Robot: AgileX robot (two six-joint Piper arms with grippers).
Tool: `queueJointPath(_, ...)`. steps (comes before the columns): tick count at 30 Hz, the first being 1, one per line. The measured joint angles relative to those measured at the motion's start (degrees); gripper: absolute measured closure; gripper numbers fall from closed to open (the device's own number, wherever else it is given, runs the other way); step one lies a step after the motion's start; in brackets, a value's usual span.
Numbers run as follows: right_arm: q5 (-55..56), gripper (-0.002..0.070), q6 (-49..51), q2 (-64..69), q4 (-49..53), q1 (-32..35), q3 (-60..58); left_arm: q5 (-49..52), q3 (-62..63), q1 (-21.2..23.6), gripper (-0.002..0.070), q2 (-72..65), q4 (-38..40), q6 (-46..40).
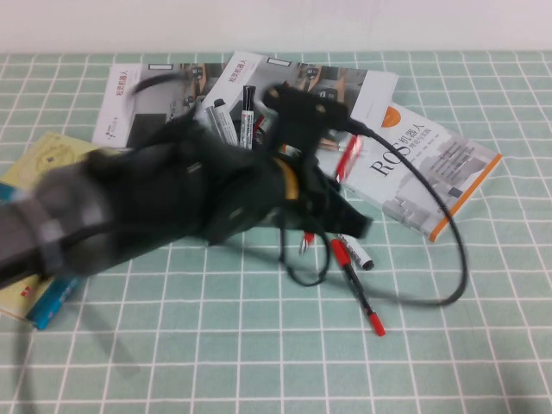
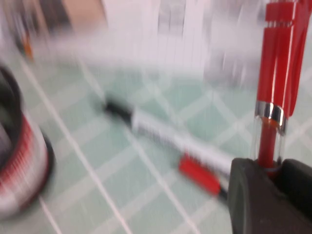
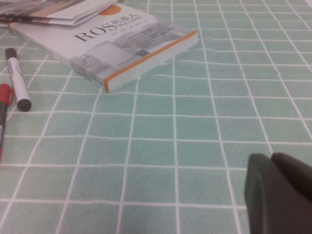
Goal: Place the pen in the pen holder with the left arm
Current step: Place the pen onto the pen holder
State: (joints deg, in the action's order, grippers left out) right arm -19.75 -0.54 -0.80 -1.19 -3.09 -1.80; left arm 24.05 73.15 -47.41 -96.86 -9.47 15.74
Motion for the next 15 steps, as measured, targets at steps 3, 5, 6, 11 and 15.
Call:
queueJointPath(3,0.0,0.0696,0.0,0.0,0.0,0.0,0.0,-11.9,-6.9,1.0,0.0606,5.0,-4.8,0.0)
queueJointPath(5,0.0,0.0696,0.0,0.0,0.0,0.0,0.0,-19.8,-10.5,2.6,0.0606,7.6,-6.3,0.0)
queueJointPath(6,0.0,0.0696,0.0,0.0,0.0,0.0,0.0,-23.5,-11.6,3.7,0.0606,8.3,-6.8,0.0)
queueJointPath(11,0.0,0.0696,0.0,0.0,0.0,0.0,0.0,-38.3,-15.5,11.2,0.0606,8.9,-7.6,0.0)
queueJointPath(15,0.0,0.0696,0.0,0.0,0.0,0.0,0.0,-48.4,-15.9,16.3,0.0606,6.2,-7.4,0.0)
